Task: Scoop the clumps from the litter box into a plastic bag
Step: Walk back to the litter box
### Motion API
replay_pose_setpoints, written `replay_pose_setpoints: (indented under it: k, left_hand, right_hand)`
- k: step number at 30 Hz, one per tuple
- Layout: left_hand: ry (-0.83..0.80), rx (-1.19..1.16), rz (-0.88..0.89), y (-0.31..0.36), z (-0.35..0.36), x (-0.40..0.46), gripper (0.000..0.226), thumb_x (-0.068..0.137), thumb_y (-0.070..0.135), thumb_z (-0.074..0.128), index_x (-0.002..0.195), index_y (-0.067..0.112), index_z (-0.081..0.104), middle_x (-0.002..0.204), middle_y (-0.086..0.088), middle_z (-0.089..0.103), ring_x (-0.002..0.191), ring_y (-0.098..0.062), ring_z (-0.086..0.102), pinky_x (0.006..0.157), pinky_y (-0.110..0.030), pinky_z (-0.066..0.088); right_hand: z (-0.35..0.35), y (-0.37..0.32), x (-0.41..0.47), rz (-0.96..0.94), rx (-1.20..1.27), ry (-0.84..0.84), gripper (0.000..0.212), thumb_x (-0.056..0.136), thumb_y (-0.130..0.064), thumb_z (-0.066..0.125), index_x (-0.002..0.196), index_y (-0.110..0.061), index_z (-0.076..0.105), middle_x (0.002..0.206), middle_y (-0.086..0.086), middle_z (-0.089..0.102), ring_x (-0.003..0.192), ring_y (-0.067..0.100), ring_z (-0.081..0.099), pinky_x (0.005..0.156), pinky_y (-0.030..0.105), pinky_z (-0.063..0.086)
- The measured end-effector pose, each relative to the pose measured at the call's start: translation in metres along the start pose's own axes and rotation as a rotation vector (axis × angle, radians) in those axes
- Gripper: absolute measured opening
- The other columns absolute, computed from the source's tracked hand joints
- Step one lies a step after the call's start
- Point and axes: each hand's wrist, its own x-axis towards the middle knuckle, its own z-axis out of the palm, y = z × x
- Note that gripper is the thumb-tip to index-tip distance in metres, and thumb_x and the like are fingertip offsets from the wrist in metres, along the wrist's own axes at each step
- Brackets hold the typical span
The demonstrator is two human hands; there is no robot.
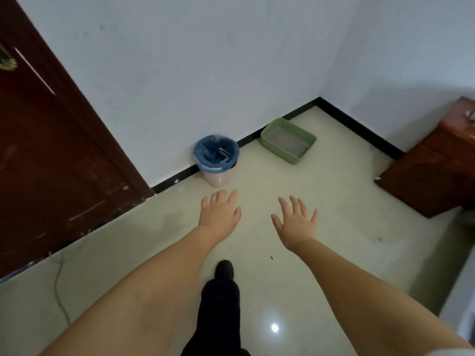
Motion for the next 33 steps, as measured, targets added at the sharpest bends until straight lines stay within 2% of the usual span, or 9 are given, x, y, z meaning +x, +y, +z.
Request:
replay_pose_setpoints:
  k: [3, 6, 11, 18, 22, 26, 29, 33]
  left_hand:
    - [-0.003, -0.007, 0.045, 0.008, -0.007, 0.068, 0.047, 0.097, 0.037, 0.032, 0.141, 0.021, 0.029, 0.133, -0.008, 0.044, 0.118, -0.026, 0.043, 0.098, -0.039, 0.032]
    - [-0.013, -0.022, 0.118, 0.015, -0.021, 0.139, 0.041, 0.096, 0.037, 0.033, 0.134, 0.020, 0.034, 0.129, -0.008, 0.047, 0.114, -0.026, 0.046, 0.097, -0.040, 0.035]
    - [-0.041, 0.022, 0.209, 0.045, -0.037, 0.245, 0.043, 0.096, 0.037, 0.034, 0.135, 0.018, 0.034, 0.131, -0.009, 0.046, 0.119, -0.028, 0.044, 0.101, -0.043, 0.032]
    - [-0.151, 0.009, 0.318, 0.112, -0.022, 0.360, 0.046, 0.097, 0.036, 0.033, 0.138, 0.015, 0.032, 0.130, -0.012, 0.047, 0.117, -0.029, 0.046, 0.097, -0.042, 0.037]
    - [-0.172, -0.033, 0.238, 0.150, -0.007, 0.434, 0.044, 0.097, 0.033, 0.033, 0.137, 0.013, 0.034, 0.128, -0.013, 0.048, 0.115, -0.031, 0.046, 0.097, -0.042, 0.038]
    - [-0.218, -0.102, 0.080, 0.191, 0.010, 0.499, 0.044, 0.098, 0.033, 0.032, 0.138, 0.013, 0.033, 0.128, -0.012, 0.048, 0.113, -0.030, 0.048, 0.093, -0.039, 0.040]
    - [-0.242, -0.161, -0.018, 0.216, 0.029, 0.538, 0.045, 0.098, 0.033, 0.033, 0.139, 0.014, 0.032, 0.127, -0.012, 0.048, 0.111, -0.029, 0.048, 0.091, -0.039, 0.042]
    - [-0.336, -0.245, -0.125, 0.234, 0.056, 0.589, 0.044, 0.099, 0.033, 0.033, 0.138, 0.012, 0.034, 0.128, -0.012, 0.047, 0.114, -0.028, 0.046, 0.092, -0.040, 0.043]
  right_hand:
    - [-0.021, 0.017, 0.055, 0.069, 0.026, 0.016, 0.056, 0.097, -0.051, 0.011, 0.149, -0.031, 0.001, 0.159, -0.001, 0.001, 0.146, 0.019, -0.002, 0.116, 0.054, 0.002]
    - [-0.049, 0.028, 0.108, 0.131, 0.077, 0.032, 0.056, 0.098, -0.050, 0.013, 0.149, -0.031, 0.003, 0.159, -0.001, 0.003, 0.146, 0.019, -0.001, 0.116, 0.053, 0.002]
    - [-0.088, 0.057, 0.181, 0.200, 0.135, 0.034, 0.055, 0.098, -0.048, 0.014, 0.149, -0.030, 0.006, 0.159, -0.001, 0.006, 0.146, 0.019, 0.001, 0.116, 0.052, 0.003]
    - [-0.098, 0.138, 0.274, 0.279, 0.157, -0.052, 0.054, 0.099, -0.046, 0.018, 0.149, -0.028, 0.010, 0.158, 0.000, 0.011, 0.146, 0.020, 0.007, 0.117, 0.050, 0.005]
    - [-0.109, 0.196, 0.353, 0.211, 0.135, -0.090, 0.053, 0.099, -0.045, 0.019, 0.149, -0.028, 0.012, 0.157, 0.001, 0.013, 0.146, 0.020, 0.009, 0.117, 0.049, 0.008]
    - [-0.123, 0.258, 0.442, 0.102, 0.100, -0.152, 0.052, 0.100, -0.044, 0.020, 0.148, -0.028, 0.014, 0.157, 0.000, 0.015, 0.145, 0.020, 0.010, 0.117, 0.047, 0.010]
    - [-0.129, 0.299, 0.507, 0.068, 0.082, -0.202, 0.051, 0.099, -0.043, 0.023, 0.147, -0.025, 0.018, 0.155, 0.003, 0.021, 0.143, 0.023, 0.019, 0.115, 0.044, 0.021]
    - [-0.115, 0.321, 0.585, 0.122, 0.154, -0.345, 0.049, 0.099, -0.042, 0.026, 0.143, -0.021, 0.029, 0.143, 0.009, 0.040, 0.129, 0.029, 0.041, 0.102, 0.043, 0.037]
